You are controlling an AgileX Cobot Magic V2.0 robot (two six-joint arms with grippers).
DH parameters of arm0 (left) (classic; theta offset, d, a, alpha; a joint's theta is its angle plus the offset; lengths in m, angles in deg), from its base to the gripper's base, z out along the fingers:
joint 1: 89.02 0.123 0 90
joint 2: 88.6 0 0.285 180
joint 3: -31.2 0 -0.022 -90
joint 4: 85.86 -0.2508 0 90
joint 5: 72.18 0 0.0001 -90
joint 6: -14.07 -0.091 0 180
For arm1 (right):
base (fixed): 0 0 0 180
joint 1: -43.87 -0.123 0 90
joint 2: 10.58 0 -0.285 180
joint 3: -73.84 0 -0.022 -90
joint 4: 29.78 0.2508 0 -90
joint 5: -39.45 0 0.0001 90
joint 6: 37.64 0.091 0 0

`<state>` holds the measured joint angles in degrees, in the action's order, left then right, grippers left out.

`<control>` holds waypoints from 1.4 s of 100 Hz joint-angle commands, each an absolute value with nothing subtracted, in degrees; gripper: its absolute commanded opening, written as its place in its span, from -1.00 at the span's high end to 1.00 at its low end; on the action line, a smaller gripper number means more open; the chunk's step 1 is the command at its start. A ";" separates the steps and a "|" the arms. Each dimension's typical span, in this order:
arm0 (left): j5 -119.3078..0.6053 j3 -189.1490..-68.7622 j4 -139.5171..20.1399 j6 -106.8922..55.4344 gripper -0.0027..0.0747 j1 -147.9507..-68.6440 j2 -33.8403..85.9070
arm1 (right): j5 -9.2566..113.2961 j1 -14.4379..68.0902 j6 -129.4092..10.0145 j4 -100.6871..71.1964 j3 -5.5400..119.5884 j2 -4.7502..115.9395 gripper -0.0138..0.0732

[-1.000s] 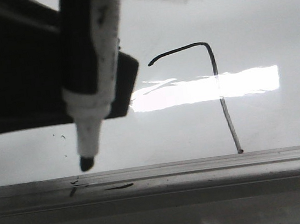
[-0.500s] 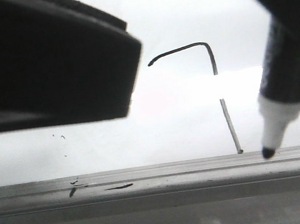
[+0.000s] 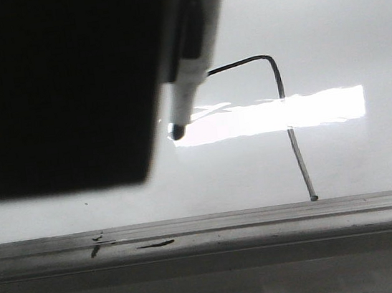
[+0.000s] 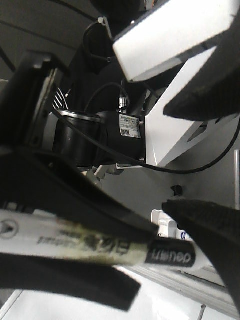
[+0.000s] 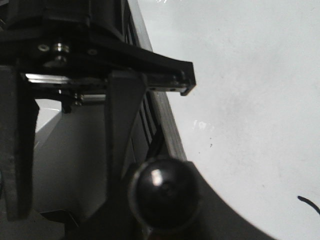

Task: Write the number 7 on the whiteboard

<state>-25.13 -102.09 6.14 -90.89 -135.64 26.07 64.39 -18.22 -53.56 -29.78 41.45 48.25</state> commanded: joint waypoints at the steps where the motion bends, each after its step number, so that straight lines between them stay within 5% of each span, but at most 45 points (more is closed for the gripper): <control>1: -25.71 -103.94 11.75 -90.95 0.06 -136.07 26.86 | 57.59 -17.83 -53.39 -27.35 43.35 48.76 0.78; 50: -37.04 -103.94 12.51 -90.95 0.06 -135.60 32.35 | 61.68 -17.73 -52.70 -32.19 43.35 47.91 0.78; 119: -37.18 -103.94 13.45 -90.95 0.08 -135.60 30.09 | 50.91 -17.85 -52.64 -27.69 43.35 51.69 0.78; 128: -37.70 -103.94 13.45 -90.95 0.17 -135.60 30.09 | 51.13 -17.85 -52.64 -26.76 43.35 51.69 0.78; 140: -38.63 -103.94 13.45 -90.95 0.55 -135.60 30.09 | 51.44 -17.85 -52.64 -24.77 43.35 51.69 0.78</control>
